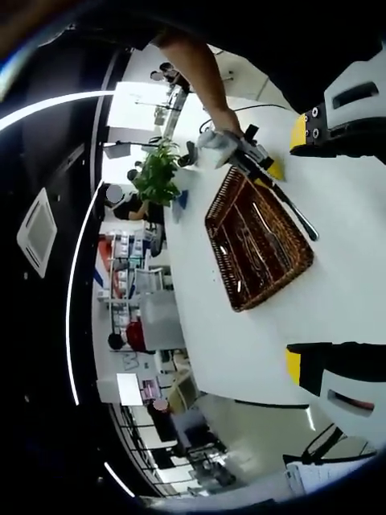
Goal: Arrange the knives, forks, and spoons in their matching storage slots by inserting each utensil handle-first until every utensil is classified and aligned in the correct compartment
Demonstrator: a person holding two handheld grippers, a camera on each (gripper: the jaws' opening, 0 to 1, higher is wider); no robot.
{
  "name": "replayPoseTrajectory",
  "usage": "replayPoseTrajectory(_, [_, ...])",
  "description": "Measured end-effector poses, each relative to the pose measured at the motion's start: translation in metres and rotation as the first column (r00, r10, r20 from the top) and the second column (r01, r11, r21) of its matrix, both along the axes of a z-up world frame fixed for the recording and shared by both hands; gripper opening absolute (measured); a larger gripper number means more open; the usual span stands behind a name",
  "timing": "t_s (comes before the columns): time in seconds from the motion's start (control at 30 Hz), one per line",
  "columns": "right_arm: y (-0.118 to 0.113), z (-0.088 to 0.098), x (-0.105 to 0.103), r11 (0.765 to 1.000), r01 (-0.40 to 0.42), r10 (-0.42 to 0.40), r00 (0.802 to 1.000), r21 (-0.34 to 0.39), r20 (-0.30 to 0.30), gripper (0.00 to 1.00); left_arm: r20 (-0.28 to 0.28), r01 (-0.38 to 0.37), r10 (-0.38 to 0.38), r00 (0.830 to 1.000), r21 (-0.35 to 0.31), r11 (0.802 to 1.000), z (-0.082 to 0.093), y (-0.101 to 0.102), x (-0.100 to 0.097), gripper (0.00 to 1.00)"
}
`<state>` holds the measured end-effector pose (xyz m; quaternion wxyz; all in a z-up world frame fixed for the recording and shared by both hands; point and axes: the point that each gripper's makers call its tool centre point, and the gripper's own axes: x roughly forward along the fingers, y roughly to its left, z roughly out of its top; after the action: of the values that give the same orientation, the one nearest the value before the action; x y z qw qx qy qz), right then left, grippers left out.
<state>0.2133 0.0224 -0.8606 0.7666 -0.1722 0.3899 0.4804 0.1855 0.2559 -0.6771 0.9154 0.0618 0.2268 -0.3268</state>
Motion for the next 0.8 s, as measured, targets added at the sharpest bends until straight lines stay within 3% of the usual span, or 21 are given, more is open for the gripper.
replayPoseTrajectory(0.1, [-0.002,0.000,-0.003,1.000,0.000,0.000,1.000,0.007,-0.013,0.18,0.001,-0.001,0.001,1.000,-0.006,1.000,0.001,-0.001,0.001,1.00])
replayPoseTrajectory(0.23, [-0.005,-0.004,-0.011,0.996,-0.073,0.073,0.997,-0.047,-0.013,0.30,0.002,0.002,-0.002,1.000,-0.006,1.000,0.003,-0.003,0.002,1.00])
replayPoseTrajectory(0.3, [-0.006,-0.005,-0.004,0.993,-0.091,0.094,0.994,-0.079,0.046,0.28,0.001,0.003,-0.003,1.000,-0.004,1.000,0.003,-0.003,0.002,1.00])
replayPoseTrajectory(0.47, [-0.011,-0.007,0.002,0.993,-0.074,0.080,0.995,-0.090,0.061,0.17,0.000,0.000,0.000,1.000,-0.008,1.000,0.003,-0.003,0.001,1.00])
replayPoseTrajectory(0.5, [-0.013,-0.008,0.004,0.989,-0.091,0.101,0.991,-0.117,0.085,0.15,-0.001,0.001,-0.001,1.000,-0.006,1.000,0.002,-0.003,0.001,1.00])
replayPoseTrajectory(0.63, [-0.010,-0.009,0.000,0.975,-0.167,0.184,0.977,-0.147,0.108,0.10,-0.001,0.001,-0.001,1.000,-0.007,1.000,0.003,-0.004,0.001,1.00])
replayPoseTrajectory(0.7, [-0.010,-0.009,0.001,0.978,-0.155,0.169,0.981,-0.139,0.093,0.10,-0.001,0.001,-0.001,1.000,-0.007,1.000,0.002,-0.003,0.001,1.00])
replayPoseTrajectory(0.8, [-0.010,-0.009,-0.001,0.969,-0.195,0.210,0.973,-0.149,0.095,0.09,-0.004,0.005,-0.005,1.000,-0.004,1.000,0.001,-0.004,0.001,1.00])
